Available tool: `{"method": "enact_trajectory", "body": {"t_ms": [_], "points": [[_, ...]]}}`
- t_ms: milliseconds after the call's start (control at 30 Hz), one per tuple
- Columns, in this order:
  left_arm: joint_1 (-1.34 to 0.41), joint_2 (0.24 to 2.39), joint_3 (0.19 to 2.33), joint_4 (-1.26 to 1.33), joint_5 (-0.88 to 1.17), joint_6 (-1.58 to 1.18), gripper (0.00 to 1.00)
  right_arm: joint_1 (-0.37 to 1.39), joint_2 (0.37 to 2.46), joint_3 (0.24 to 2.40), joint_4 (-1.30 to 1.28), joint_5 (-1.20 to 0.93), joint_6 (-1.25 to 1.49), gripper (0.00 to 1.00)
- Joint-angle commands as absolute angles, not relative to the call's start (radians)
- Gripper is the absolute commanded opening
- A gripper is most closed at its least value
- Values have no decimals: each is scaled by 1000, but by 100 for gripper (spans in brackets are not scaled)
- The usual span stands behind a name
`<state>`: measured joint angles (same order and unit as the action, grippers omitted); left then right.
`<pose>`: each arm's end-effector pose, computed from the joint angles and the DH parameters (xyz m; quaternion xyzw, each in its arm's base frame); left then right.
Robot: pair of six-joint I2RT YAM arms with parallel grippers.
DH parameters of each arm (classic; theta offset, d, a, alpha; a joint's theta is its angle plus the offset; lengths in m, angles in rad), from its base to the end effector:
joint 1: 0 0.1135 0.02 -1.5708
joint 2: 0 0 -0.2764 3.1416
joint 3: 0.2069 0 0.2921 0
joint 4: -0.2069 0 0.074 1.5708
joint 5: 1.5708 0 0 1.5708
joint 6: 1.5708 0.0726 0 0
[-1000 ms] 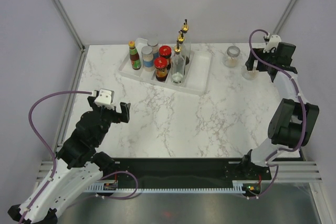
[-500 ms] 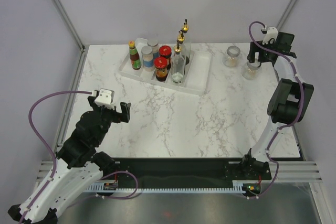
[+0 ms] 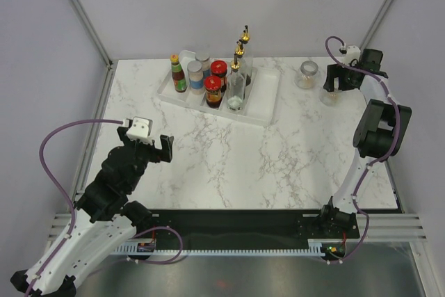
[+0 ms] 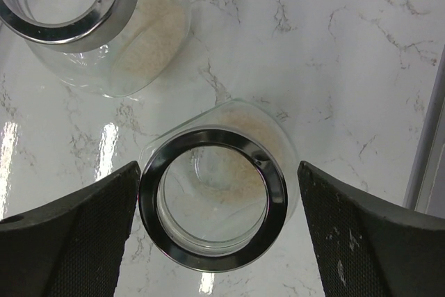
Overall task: Organize the condiment bottles
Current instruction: Pick up the bottle from the center of the board.
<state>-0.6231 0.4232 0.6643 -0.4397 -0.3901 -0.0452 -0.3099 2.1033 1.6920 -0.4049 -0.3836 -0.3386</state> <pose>0.1539 -0.0766 0.3257 0.0986 0.7626 -0.0622 0.6363 0.5256 -0.1398 0.1894 -0.0833 0.9115 0.0528 0.3993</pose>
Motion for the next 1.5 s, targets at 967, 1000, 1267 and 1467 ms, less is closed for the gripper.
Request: {"method": "enact_trajectory", "body": {"t_ms": [967,1000,1267,1467], "points": [[-623,425,661,-402,-387,-37,100,-304,1885,1533,-422,-526,-411,0],[-623,425,661,-405,-385,-37,100,-299,1867,1516,-423,-532,-411,0],[-623,428,660,-405,-388,-37,100,-203,1778,1470,-448,-557,-402,0],[-623,434,660,-403,-388,-37,100,-106,1761,1512,-460,-560,-364,0]]}}
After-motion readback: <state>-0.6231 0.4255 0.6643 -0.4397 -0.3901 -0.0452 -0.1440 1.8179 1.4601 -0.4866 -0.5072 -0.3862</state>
